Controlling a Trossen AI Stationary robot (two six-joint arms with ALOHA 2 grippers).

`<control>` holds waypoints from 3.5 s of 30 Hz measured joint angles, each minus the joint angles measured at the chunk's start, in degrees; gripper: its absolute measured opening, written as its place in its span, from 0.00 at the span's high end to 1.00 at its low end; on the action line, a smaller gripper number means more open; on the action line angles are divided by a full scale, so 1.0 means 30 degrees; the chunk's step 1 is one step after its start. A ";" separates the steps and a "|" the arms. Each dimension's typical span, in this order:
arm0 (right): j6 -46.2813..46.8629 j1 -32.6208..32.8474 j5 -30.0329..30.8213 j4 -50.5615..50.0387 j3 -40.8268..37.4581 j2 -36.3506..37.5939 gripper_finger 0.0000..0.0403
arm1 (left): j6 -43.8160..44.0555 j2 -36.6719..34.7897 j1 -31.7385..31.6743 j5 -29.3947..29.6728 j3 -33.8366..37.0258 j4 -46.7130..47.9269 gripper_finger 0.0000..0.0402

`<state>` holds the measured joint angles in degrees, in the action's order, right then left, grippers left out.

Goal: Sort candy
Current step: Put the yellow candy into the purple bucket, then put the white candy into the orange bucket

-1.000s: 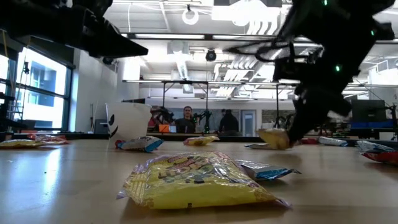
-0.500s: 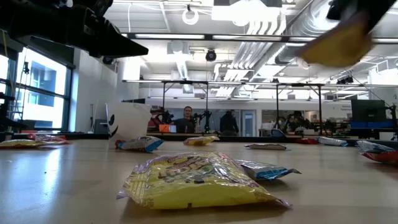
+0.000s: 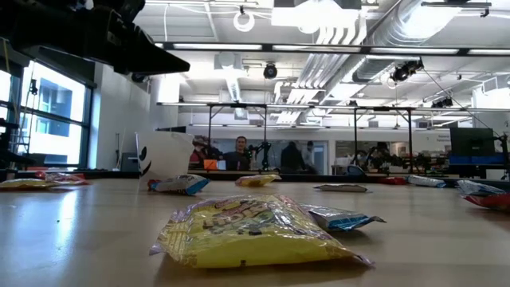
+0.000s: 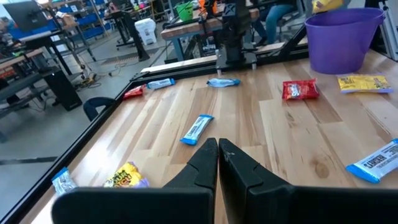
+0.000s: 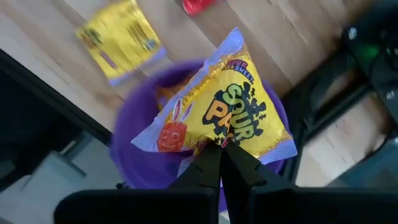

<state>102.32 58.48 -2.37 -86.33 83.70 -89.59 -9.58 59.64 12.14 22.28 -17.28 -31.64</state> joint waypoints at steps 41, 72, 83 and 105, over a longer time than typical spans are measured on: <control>0.1406 0.0185 -0.3769 0.2619 -0.2471 -0.0004 0.72 | 0.0703 -0.0002 -0.0120 0.1137 0.0531 0.0564 1.00; -2.6810 -1.7175 0.6925 1.2982 -0.6987 0.1530 1.00 | 0.1908 -0.0270 -0.1584 -0.3251 0.2644 -0.0917 1.00; -3.1895 -2.1236 0.2927 3.1431 -1.4263 0.1475 1.00 | 0.1419 -0.0270 -0.1508 -0.3305 0.2652 -0.0811 1.00; -3.5806 -2.8687 -0.1290 3.1053 -0.8755 -0.0505 0.99 | 0.0321 -0.0270 -0.6369 -0.4969 0.2244 -0.1129 1.00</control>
<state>-5.10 -27.58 -6.24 6.83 57.43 -91.11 -8.62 58.83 -6.97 7.38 -10.55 -35.03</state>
